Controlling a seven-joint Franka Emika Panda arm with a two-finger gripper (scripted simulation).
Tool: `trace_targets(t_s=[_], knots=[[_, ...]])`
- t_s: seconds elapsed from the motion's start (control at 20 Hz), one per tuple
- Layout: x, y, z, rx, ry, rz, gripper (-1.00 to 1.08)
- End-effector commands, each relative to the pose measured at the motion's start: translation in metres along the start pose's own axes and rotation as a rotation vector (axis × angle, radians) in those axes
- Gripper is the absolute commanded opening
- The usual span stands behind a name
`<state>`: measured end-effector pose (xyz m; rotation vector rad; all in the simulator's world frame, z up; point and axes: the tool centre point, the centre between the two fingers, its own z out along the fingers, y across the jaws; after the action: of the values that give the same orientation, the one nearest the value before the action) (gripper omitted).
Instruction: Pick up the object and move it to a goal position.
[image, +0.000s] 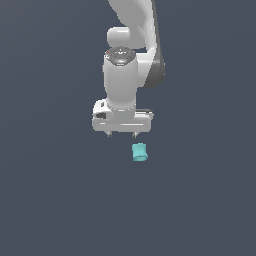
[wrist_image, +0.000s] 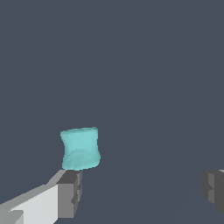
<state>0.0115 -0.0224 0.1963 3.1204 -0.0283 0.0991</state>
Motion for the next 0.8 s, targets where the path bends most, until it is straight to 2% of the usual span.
trace_targets(t_s=[0.0,0.45,0.75], knots=[[0.0,0.0,0.0,0.0,0.0,0.0,1.0],[-0.008,0.013,0.008,0.009,-0.035,0.052,1.0],[-0.008,0.009,0.012,0.009,-0.035,0.044,1.0]])
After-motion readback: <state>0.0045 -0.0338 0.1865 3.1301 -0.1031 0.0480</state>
